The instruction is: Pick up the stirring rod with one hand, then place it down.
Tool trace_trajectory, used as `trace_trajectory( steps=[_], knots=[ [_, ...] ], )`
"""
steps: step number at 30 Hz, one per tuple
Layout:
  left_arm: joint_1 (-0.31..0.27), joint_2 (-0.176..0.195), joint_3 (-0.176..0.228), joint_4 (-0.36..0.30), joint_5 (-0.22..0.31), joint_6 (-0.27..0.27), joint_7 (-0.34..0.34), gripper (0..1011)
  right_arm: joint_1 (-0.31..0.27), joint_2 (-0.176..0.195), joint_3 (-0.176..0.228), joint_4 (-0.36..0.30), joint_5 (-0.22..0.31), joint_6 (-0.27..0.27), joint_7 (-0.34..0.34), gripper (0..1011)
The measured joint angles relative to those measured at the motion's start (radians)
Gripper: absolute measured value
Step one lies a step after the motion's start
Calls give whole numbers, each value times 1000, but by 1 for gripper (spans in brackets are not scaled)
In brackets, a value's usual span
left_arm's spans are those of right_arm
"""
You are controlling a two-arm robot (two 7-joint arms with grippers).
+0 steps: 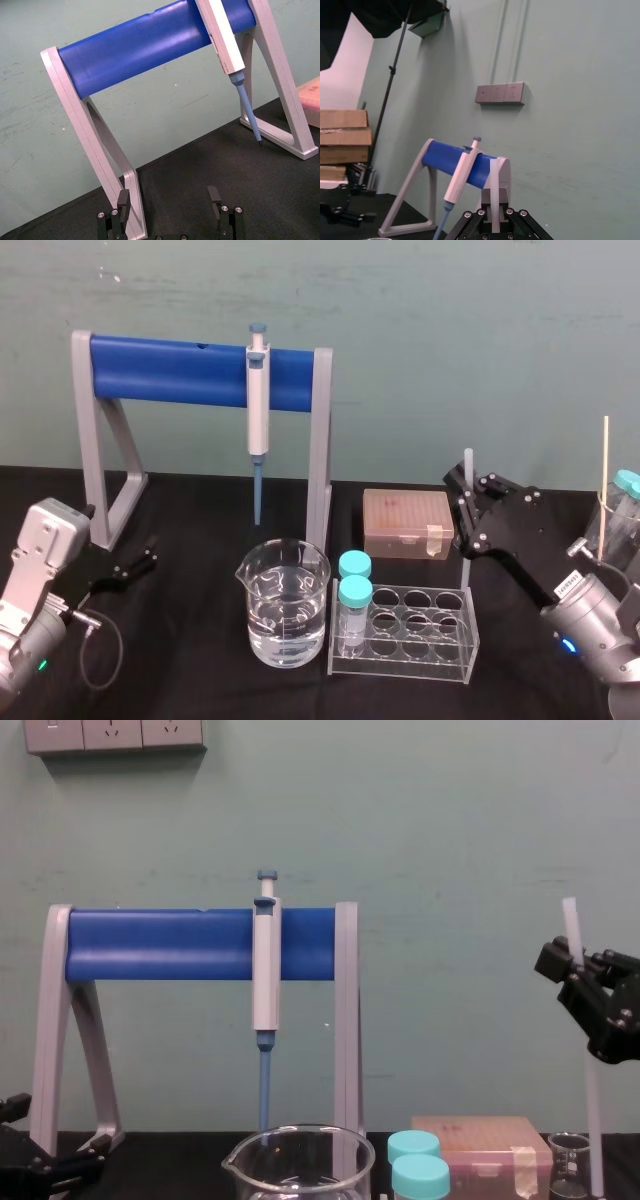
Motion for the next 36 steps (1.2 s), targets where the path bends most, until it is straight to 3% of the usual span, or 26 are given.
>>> trace_trajectory(
  steps=[13,36],
  knots=[
    [0,0,0,0,0,0,0,1000,23,6,-33,44,58,16,62,72],
    [0,0,0,0,0,0,0,1000,62,7,-54,131,76,39,83,72]
  ],
)
